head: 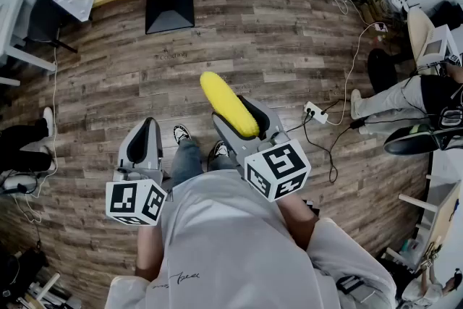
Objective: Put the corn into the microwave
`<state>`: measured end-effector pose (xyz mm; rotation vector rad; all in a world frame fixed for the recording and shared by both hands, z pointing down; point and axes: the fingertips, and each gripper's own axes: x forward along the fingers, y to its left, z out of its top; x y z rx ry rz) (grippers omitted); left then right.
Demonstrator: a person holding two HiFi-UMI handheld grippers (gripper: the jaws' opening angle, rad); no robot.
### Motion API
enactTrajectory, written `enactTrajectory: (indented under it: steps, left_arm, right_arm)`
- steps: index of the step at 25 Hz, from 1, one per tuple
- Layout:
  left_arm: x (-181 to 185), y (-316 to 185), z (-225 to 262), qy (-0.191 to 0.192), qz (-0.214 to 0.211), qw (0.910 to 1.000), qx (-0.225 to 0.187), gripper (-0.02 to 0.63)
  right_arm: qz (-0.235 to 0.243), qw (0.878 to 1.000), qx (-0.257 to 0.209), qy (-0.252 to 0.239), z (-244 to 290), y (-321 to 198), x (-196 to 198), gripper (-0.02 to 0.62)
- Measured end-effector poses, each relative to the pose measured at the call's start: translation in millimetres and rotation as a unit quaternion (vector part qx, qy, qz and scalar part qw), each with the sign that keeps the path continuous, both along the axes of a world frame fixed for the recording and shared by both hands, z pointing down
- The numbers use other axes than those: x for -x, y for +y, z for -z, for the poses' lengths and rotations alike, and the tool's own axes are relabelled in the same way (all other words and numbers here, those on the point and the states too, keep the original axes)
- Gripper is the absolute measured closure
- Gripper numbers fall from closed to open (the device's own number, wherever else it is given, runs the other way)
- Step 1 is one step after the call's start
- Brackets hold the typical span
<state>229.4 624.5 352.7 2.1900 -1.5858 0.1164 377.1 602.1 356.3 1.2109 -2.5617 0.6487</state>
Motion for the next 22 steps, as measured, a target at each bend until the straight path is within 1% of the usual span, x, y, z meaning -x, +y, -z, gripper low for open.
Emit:
enactTrajectory:
  steps: [3,7,14,22]
  left_arm:
    - [8.0,-8.4,10.9,-0.006,-0.001,0.9999,-0.009,0.615]
    - [26.0,-22.5,12.5,-0.001,0.006,1.0,-0.007,0.615]
    - [78.9,-54.2,15.7,-0.002,0.007,0.9999,-0.012,0.615]
    - [144.0,-86.1,23.7,0.003,-0.006,0.9996,-0.029,0.615]
  right_arm:
    - [0.004,1.0,0.0,0.003,2.8,-3.8,8.3,0.331]
    - [0.005,1.0,0.008,-0.007,4.5,-19.3,24.5,0.331]
    - [0.001,0.999,0.012,-0.031,12.1,-54.6,72.9,0.331]
    - [-0.004,1.0,0.009,-0.025,18.3,-81.7,137.6,0.331]
